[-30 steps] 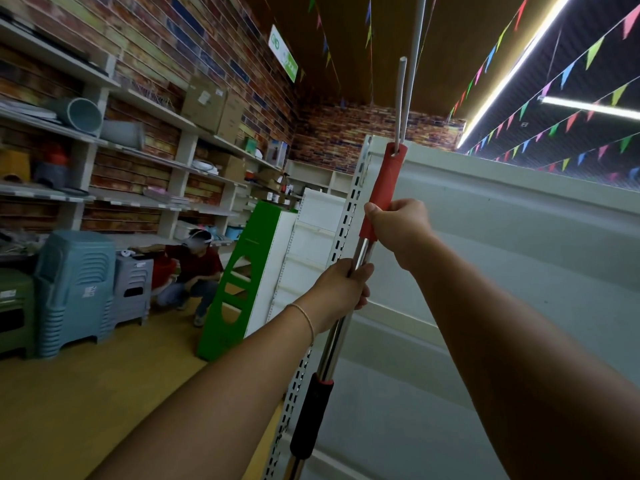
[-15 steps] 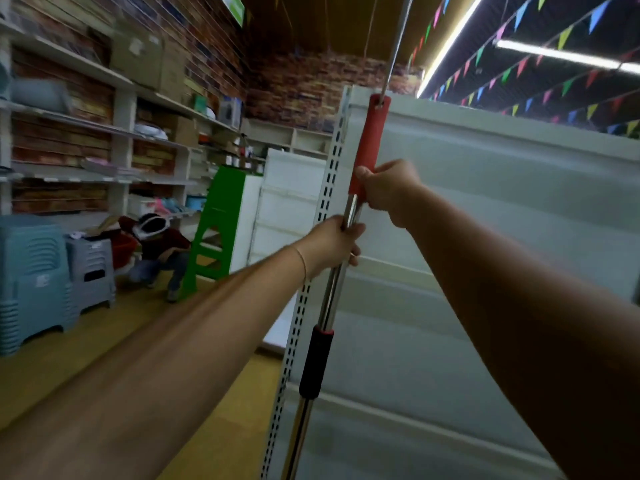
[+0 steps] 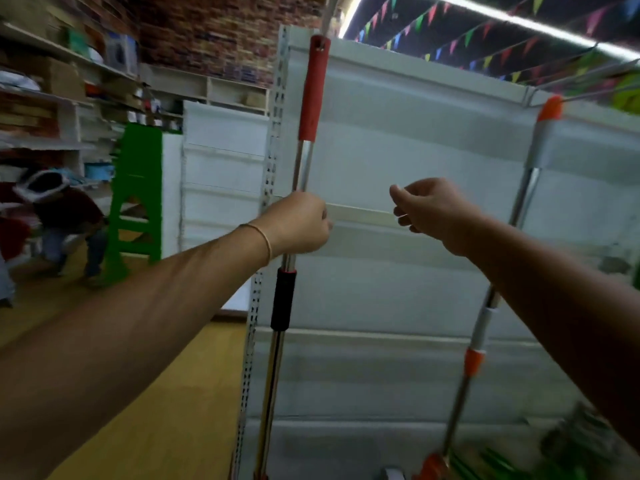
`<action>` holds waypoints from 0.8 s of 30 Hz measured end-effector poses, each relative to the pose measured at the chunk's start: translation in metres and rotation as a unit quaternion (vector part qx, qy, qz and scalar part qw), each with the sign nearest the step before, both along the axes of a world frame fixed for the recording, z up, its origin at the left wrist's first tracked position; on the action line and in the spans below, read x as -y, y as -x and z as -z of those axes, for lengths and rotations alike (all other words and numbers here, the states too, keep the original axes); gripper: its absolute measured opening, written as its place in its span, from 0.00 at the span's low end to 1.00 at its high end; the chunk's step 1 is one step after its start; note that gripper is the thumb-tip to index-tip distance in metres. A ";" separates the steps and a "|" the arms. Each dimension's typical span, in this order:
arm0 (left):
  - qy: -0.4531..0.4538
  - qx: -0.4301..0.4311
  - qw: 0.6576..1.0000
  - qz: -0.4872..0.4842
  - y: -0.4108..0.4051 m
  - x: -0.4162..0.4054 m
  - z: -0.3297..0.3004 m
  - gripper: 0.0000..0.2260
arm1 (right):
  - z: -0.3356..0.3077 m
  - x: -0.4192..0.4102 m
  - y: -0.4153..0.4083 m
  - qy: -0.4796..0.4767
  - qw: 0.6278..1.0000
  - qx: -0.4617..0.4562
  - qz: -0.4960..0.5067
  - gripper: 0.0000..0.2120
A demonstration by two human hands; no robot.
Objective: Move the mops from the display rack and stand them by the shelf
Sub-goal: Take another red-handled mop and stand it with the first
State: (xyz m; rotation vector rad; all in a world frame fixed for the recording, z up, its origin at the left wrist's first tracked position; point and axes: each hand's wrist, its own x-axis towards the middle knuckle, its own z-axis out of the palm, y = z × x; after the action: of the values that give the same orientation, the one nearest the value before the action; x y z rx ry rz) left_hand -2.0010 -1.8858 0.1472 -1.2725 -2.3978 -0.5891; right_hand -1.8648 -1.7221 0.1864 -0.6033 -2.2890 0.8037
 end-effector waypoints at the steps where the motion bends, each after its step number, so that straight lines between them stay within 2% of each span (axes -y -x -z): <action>1: 0.001 0.003 1.000 0.018 -0.007 -0.005 0.005 0.18 | 0.008 -0.001 -0.013 -0.013 1.000 0.008 0.013 0.18; 8: 0.064 0.063 0.983 0.158 -0.062 -0.074 0.062 0.17 | 0.070 -0.022 -0.117 -0.044 0.991 0.072 0.107 0.12; 14: 0.095 0.059 0.958 0.262 -0.132 -0.139 0.090 0.15 | 0.105 -0.041 -0.223 -0.017 0.976 0.102 0.192 0.15; 17: 0.100 0.083 0.941 0.312 -0.179 -0.175 0.095 0.15 | 0.114 -0.055 -0.278 0.018 0.966 0.099 0.236 0.16; 24: 0.121 0.076 0.902 0.408 -0.316 -0.264 0.103 0.15 | 0.128 -0.100 -0.400 0.042 0.943 0.092 0.317 0.14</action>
State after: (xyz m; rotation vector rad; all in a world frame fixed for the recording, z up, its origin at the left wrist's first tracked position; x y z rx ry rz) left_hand -1.6851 -1.6221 0.0442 -2.4482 -2.0011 -0.6252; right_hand -1.4653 -1.6217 0.0581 -1.4116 -2.0214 0.5387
